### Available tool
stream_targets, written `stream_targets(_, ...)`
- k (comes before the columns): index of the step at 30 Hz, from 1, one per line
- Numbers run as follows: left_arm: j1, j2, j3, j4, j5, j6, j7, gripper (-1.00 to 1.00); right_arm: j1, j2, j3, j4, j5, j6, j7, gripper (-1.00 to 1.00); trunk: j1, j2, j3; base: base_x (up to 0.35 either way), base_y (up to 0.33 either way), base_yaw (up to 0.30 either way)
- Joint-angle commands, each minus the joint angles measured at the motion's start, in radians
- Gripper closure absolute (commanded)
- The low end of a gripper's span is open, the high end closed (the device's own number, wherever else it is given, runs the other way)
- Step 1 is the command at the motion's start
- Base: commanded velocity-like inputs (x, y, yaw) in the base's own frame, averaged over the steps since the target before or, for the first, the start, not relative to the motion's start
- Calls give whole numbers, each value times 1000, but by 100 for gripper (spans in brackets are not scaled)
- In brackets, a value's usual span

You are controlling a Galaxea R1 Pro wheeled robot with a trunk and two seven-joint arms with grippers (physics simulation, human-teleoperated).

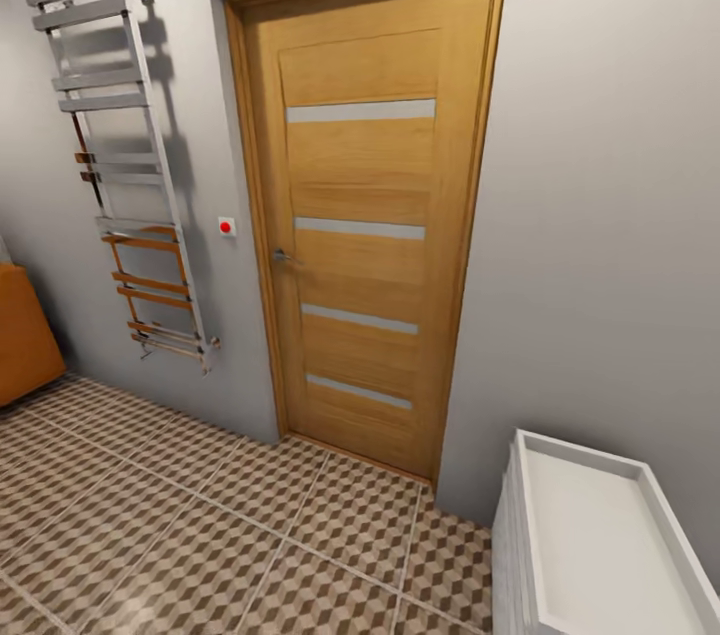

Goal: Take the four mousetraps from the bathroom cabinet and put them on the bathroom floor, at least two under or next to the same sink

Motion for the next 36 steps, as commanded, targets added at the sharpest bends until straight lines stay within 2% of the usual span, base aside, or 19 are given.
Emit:
stream_targets(1, -1, 0, -8, 0, 6, -3, 4, -100, -1, 0, 3, 3, 9, -4, -6, -100, 0, -1, -1, 0, 0, 295)
stream_targets(36, -1, 0, -8, 0, 6, -4, 4, -100, -1, 0, 3, 3, 7, -3, -6, -100, 0, -1, -1, 0, 0, 300)
